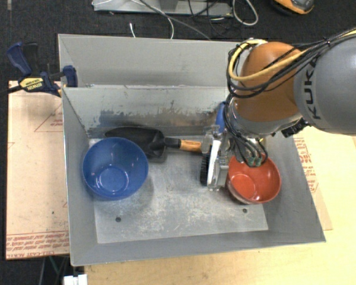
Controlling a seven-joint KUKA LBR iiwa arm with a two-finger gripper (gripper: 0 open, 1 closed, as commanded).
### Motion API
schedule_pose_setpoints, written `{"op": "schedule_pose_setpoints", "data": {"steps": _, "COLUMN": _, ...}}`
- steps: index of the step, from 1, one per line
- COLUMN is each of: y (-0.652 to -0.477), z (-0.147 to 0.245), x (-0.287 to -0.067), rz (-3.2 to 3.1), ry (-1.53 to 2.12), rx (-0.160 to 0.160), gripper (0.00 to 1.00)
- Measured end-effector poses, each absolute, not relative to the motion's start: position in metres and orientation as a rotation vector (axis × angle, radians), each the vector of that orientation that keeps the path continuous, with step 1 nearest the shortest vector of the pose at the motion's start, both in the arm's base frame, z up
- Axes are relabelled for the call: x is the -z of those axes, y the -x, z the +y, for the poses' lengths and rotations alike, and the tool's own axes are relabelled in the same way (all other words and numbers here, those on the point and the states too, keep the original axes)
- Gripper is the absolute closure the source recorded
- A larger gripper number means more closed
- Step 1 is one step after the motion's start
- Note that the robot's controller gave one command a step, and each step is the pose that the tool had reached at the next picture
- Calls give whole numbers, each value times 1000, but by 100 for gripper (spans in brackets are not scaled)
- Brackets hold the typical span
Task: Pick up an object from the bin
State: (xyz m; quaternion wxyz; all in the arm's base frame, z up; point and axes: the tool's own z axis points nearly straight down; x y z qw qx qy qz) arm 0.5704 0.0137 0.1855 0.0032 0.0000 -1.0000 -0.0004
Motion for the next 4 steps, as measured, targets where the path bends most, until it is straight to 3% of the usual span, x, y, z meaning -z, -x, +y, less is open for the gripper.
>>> {"op": "schedule_pose_setpoints", "data": {"steps": 1, "y": -572, "z": 14, "x": -189, "rz": -3143, "ry": 1, "rx": 2, "gripper": 0}}
{"op": "schedule_pose_setpoints", "data": {"steps": 2, "y": -648, "z": 39, "x": -160, "rz": -3143, "ry": -92, "rx": 4, "gripper": 0}}
{"op": "schedule_pose_setpoints", "data": {"steps": 3, "y": -630, "z": -97, "x": -128, "rz": -3142, "ry": -182, "rx": 4, "gripper": 0}}
{"op": "schedule_pose_setpoints", "data": {"steps": 4, "y": -636, "z": 23, "x": -114, "rz": -3146, "ry": 157, "rx": 10, "gripper": 0}}
